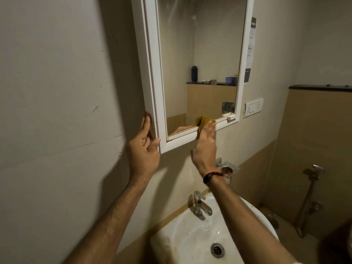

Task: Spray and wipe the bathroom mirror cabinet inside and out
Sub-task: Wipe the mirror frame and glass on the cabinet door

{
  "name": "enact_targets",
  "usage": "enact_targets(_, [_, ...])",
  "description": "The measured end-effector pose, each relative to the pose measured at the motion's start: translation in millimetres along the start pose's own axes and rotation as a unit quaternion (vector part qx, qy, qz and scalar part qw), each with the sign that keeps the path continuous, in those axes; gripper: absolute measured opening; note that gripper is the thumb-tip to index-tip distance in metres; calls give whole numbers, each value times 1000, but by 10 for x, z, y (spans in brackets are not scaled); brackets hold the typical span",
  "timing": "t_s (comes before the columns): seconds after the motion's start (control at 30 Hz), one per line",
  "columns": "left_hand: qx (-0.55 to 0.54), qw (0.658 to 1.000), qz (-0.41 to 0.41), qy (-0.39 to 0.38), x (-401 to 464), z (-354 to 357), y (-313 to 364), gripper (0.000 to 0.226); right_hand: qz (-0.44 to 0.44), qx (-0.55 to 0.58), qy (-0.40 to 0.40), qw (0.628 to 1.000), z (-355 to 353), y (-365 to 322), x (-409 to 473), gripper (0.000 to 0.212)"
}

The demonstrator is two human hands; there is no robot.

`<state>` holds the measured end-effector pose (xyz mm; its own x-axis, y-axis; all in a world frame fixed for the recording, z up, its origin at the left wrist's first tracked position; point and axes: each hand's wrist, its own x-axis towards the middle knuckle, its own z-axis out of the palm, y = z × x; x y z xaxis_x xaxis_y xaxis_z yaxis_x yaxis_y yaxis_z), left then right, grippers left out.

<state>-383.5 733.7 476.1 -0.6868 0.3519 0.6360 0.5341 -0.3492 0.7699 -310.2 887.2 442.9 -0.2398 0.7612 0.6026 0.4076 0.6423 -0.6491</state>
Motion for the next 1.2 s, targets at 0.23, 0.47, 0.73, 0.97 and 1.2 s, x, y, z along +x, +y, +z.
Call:
enact_targets(0.23, [6, 1000, 5, 6, 9, -3, -24, 72, 5, -29, 7, 1000, 10, 97, 126, 94])
enact_targets(0.47, [3, 1000, 12, -14, 13, -32, 12, 72, 76, 11, 6, 997, -227, 231, 523, 73])
enact_targets(0.73, [63, 989, 111, 71, 338, 88, 245, 62, 235, 389, 41, 890, -533, 421, 566, 32])
enact_targets(0.97, [85, 977, 159, 114, 692, 367, 349, 55, 234, 264, 142, 925, -716, 727, 795, 52])
enact_targets(1.2, [126, 952, 242, 141, 703, 471, 257, 52, 84, 73, 32, 993, -457, 870, 1158, 57])
